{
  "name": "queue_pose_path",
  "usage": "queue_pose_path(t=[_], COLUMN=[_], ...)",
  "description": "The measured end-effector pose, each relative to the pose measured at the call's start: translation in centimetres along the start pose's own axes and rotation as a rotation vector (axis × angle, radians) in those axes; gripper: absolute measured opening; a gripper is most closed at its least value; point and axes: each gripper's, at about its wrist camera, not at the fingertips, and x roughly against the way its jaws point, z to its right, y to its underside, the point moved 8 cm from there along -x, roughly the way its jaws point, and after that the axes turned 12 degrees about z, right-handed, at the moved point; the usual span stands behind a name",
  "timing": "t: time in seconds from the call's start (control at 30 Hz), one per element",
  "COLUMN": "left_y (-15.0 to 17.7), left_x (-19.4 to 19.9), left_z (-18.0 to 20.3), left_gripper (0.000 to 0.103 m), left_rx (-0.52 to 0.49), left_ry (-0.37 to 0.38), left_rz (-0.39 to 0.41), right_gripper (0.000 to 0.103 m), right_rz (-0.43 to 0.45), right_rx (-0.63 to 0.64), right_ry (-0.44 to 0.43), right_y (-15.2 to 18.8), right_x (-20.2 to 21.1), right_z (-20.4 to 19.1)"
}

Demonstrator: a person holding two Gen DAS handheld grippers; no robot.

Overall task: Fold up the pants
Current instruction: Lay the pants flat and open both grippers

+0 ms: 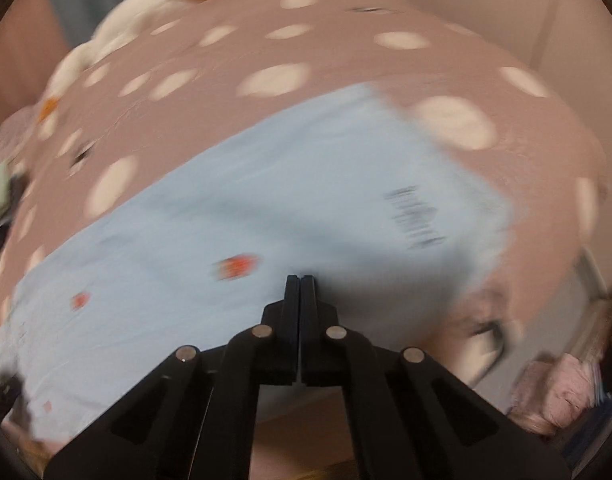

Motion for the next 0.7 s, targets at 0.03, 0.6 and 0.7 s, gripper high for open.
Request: queue_pose_path(t=[0.03, 0.6, 0.7], left_y=[0.0, 1.8, 2.8], left_x=[-0.1, -2.0, -3.4], left_z=[0.1, 10.4, 9.8], left_gripper=[0.032, 0.072, 0.072], left_rx=[0.0, -0.145, -0.122], left_ry=[-0.006, 0.199, 0.199], left_rz=[0.0, -0.087, -0.125], right_gripper=[0.0, 0.07, 0.058], right_rz=[0.016, 0.107, 0.086], right_rx=[-0.009, -0.285, -0.345], right_ry=[0.053, 0.065, -0.036], right_y=[-0.4, -1.7, -0.9], right_x=[-0.3, 1.8, 0.9], right_z=[1.8, 9.5, 9.1])
